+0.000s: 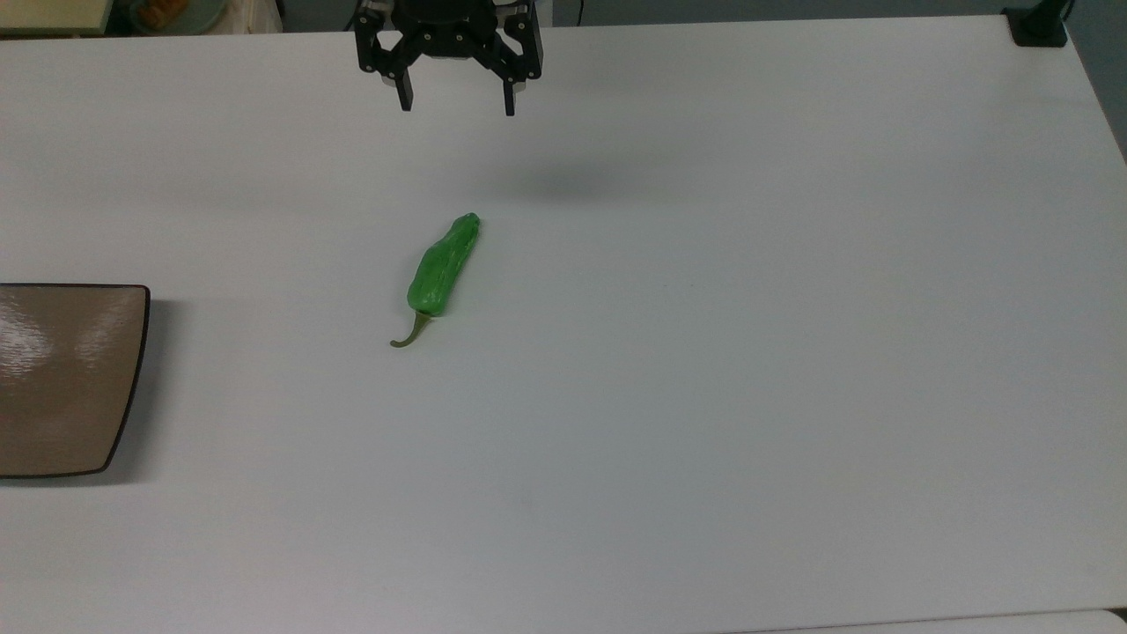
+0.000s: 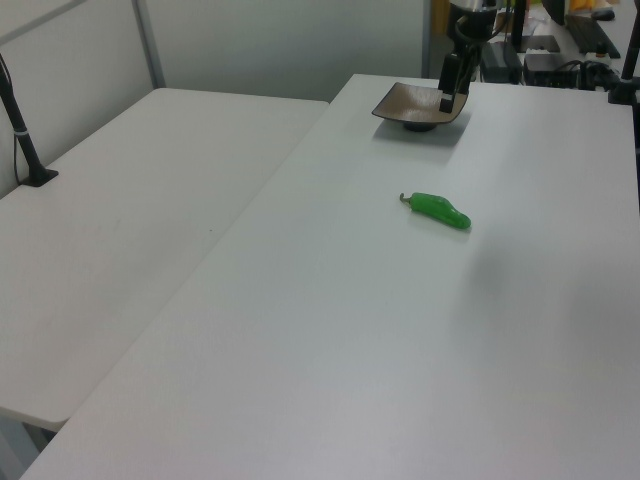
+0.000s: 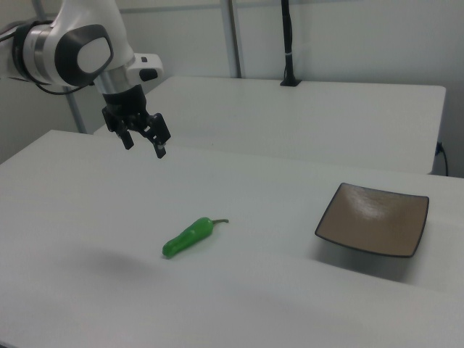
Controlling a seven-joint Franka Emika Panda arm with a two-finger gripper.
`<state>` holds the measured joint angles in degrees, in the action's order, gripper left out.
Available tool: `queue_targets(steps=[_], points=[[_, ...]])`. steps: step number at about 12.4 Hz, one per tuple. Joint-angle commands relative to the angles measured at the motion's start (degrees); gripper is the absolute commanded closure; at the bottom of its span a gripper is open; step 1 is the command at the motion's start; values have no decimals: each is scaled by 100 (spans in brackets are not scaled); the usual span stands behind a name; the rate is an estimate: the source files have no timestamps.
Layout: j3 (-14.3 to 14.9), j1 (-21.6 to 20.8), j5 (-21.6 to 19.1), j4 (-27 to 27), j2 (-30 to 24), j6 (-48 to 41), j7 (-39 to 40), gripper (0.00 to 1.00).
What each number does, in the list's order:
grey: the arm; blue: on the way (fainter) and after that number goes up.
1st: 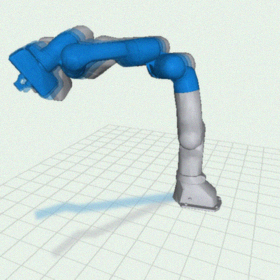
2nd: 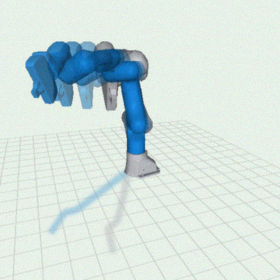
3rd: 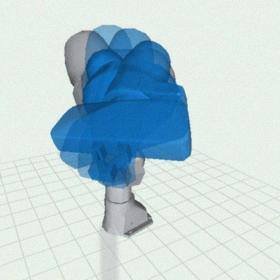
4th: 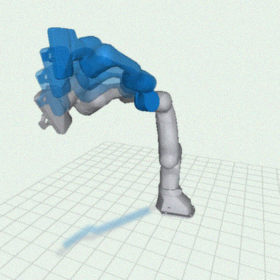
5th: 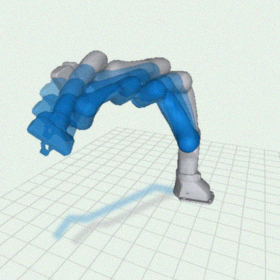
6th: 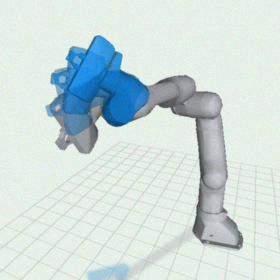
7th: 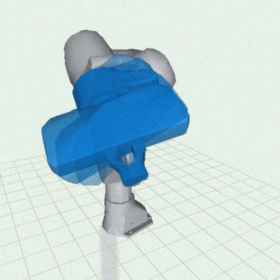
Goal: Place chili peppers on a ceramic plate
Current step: 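Move the open gripper toward the green chili pepper and lower it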
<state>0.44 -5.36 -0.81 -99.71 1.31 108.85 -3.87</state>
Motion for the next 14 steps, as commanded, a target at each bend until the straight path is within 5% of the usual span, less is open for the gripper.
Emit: queue_targets(steps=[1, 14], points=[[35, -9, -113, 40, 36, -153, 306, 0], [35, 26, -60, -39, 150, -65, 299, 0]])
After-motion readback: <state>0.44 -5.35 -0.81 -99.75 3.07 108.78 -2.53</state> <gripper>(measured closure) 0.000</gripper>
